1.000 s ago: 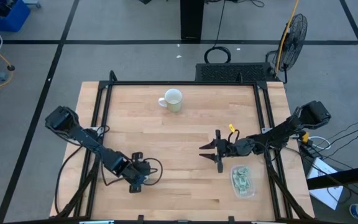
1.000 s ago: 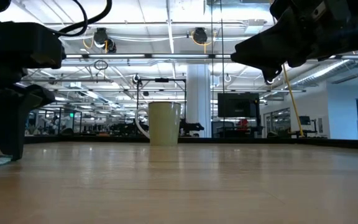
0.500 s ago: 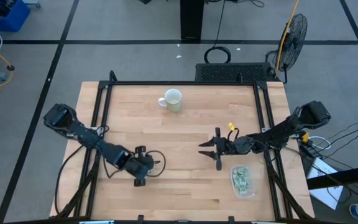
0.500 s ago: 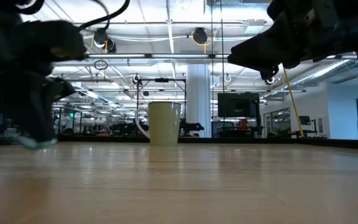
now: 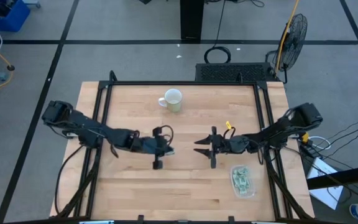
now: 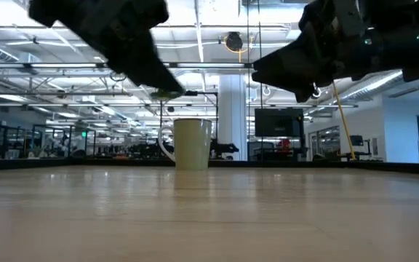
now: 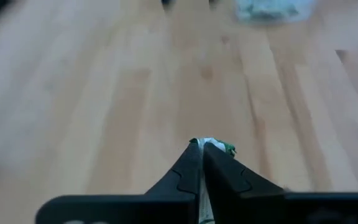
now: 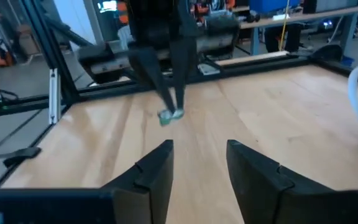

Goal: Pick and place Stevia / Truvia into bins
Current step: Put the stevia packet into the transparent bin

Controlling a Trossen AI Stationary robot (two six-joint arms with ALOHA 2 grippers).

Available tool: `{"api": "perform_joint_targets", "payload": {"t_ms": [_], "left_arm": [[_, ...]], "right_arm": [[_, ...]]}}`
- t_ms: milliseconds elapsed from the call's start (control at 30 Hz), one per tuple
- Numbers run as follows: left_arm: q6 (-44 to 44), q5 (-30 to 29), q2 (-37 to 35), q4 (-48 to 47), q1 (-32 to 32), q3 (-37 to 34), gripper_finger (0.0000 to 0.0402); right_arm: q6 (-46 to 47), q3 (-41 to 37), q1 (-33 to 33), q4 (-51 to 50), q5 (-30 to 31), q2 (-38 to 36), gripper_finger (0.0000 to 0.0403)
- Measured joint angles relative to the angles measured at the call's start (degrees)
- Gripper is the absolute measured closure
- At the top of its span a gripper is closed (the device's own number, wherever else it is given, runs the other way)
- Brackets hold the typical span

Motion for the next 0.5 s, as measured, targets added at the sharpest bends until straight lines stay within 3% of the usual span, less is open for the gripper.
{"api": "perform_joint_targets", "payload": {"t_ms": [167,300,500], "left_arm": [[7.6,-1.6,-0.1,1.1,2.5,4.8,0.0395],[12.5,-3.3,0.0,3.4,3.9,7.1,0.0374],[14.0,-4.2,1.6,5.4,5.2,7.4,0.0361]], "right_arm": [[4.5,3.3,-1.3,0.5,0.5,6.2,0.0244],[9.3,6.7,-2.3,2.8,3.3,11.5,0.0237],[6.4,10.5,-2.9,6.1,3.1,13.9,0.024]]}}
